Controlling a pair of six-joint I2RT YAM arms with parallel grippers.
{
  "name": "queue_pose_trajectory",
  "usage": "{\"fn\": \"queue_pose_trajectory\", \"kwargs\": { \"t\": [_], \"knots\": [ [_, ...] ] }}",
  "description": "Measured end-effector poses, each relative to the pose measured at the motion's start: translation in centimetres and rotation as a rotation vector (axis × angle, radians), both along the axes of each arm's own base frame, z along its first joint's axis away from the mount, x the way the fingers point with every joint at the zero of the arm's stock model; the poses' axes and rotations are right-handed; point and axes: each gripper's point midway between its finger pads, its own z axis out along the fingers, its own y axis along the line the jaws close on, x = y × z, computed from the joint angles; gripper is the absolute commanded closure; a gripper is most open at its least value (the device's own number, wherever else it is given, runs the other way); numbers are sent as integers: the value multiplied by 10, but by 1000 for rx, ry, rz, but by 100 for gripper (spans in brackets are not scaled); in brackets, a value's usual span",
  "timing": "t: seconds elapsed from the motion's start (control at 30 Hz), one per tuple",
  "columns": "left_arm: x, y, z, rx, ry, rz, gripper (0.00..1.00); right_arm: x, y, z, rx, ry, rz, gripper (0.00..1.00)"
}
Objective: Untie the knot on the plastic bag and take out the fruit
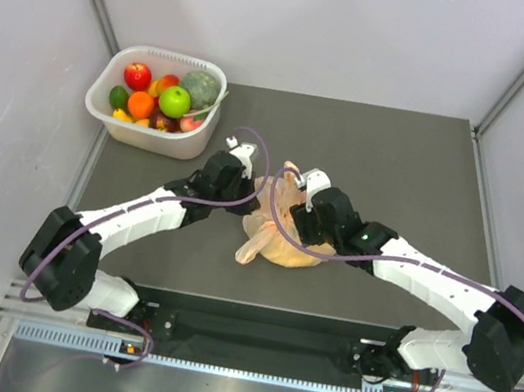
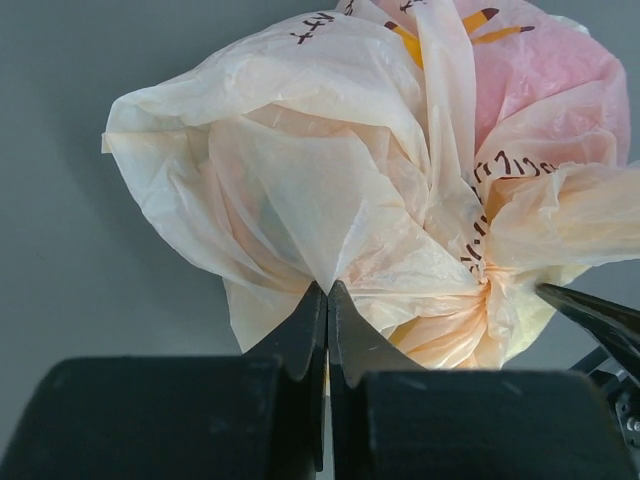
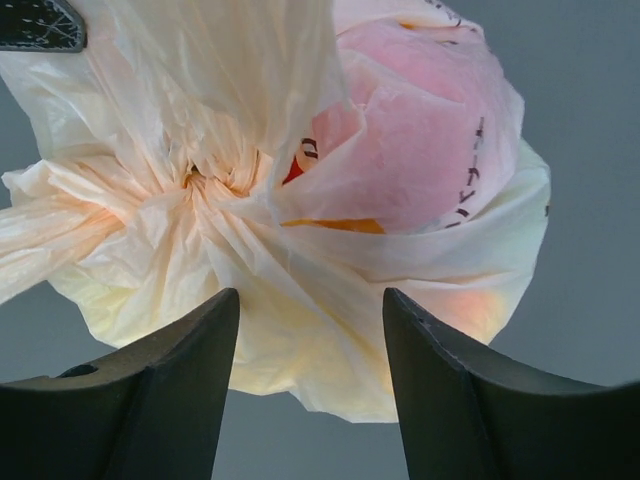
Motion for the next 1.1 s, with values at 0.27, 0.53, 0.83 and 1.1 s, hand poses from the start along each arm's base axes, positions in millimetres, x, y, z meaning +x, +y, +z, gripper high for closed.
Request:
{"fn": "queue_pose_trajectory", "kwargs": {
  "t": [0.27,0.53,0.83,1.1],
  "knots": [
    [-9,5,7,-21,-19,3,100,4,9,-9,22,24,-21,100],
    [-6,21,4,29,-52,70,100,21,-17,18,105,-69,-270,100],
    [7,50,8,105,-105,198,100,27,-107,12,198,-80,-731,96],
    [6,58,13,106,-120,219,100,10,-79,16,223,-4,-507,32]
  ]
}}
